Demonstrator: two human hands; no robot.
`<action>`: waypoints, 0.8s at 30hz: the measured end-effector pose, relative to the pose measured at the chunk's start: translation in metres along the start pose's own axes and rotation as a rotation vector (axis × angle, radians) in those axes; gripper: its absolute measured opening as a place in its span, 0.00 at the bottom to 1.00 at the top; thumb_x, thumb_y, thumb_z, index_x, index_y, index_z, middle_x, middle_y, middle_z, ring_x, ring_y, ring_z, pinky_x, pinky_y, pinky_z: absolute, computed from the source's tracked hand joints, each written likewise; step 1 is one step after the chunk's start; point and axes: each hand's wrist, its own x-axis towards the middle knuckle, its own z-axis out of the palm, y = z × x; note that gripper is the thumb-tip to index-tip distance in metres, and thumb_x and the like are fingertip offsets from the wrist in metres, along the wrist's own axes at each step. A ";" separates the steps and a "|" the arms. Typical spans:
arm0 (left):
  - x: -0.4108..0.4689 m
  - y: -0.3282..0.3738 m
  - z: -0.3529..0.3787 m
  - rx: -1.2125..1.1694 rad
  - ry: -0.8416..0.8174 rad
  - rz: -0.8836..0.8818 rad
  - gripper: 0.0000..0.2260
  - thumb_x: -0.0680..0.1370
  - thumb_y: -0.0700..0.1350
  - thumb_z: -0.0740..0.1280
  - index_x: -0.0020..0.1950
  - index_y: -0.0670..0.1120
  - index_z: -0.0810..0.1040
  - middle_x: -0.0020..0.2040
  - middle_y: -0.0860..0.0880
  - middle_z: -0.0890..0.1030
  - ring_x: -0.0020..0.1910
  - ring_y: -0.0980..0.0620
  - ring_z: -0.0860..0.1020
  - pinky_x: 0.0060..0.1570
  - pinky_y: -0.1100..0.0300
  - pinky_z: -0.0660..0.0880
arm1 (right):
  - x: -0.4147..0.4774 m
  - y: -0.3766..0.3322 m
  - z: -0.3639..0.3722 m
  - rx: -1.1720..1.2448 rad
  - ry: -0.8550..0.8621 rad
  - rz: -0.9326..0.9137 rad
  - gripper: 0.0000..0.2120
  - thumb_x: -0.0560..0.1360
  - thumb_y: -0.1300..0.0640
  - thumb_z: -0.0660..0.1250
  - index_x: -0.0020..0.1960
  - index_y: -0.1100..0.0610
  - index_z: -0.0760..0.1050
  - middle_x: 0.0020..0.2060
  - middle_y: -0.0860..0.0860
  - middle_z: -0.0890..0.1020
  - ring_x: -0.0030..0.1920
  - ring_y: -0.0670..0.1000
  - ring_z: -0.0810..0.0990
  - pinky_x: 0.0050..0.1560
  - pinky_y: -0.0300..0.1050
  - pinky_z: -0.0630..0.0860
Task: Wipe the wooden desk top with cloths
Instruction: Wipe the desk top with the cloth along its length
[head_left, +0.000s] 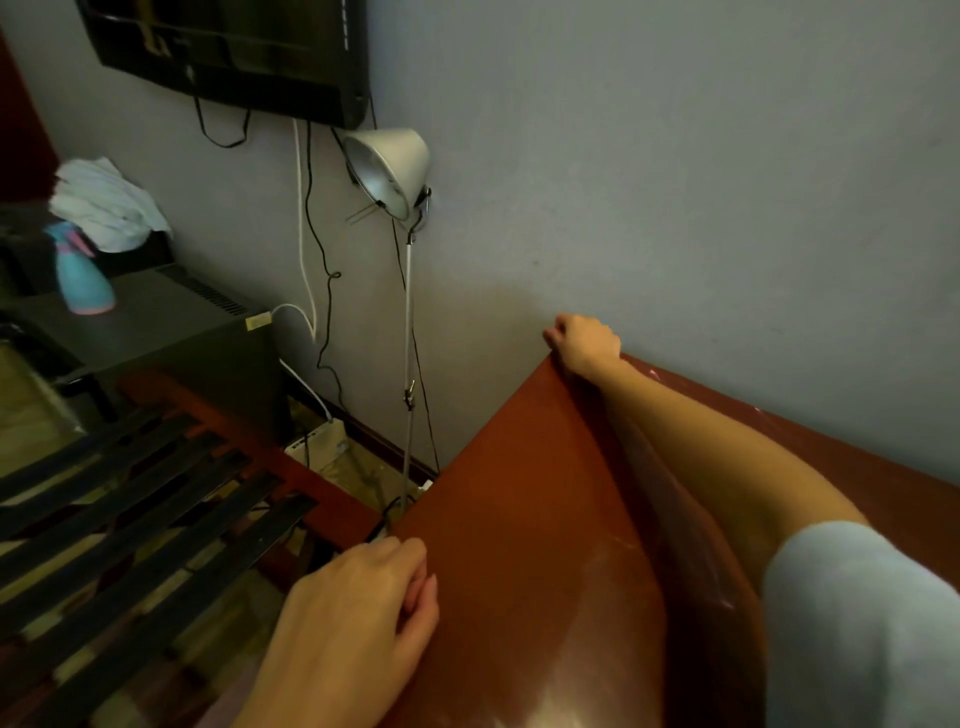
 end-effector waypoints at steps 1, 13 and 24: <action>0.000 0.000 -0.001 -0.018 0.013 -0.003 0.12 0.79 0.54 0.59 0.37 0.52 0.67 0.37 0.56 0.72 0.37 0.60 0.71 0.36 0.66 0.71 | 0.004 0.009 -0.002 -0.013 0.010 0.058 0.14 0.81 0.49 0.57 0.52 0.59 0.74 0.54 0.62 0.79 0.55 0.63 0.78 0.47 0.51 0.73; -0.002 -0.005 0.007 0.080 0.030 0.069 0.13 0.74 0.52 0.66 0.33 0.54 0.65 0.30 0.57 0.69 0.29 0.61 0.70 0.26 0.65 0.69 | -0.086 -0.007 -0.007 -0.054 0.023 -0.257 0.15 0.81 0.45 0.56 0.57 0.55 0.72 0.53 0.56 0.76 0.52 0.61 0.77 0.43 0.50 0.71; -0.001 -0.003 0.002 -0.007 0.008 0.016 0.11 0.78 0.54 0.60 0.38 0.52 0.68 0.37 0.56 0.71 0.38 0.60 0.71 0.38 0.64 0.73 | -0.004 0.023 0.001 0.005 0.043 0.072 0.16 0.80 0.47 0.58 0.56 0.59 0.70 0.55 0.62 0.78 0.54 0.64 0.77 0.47 0.52 0.72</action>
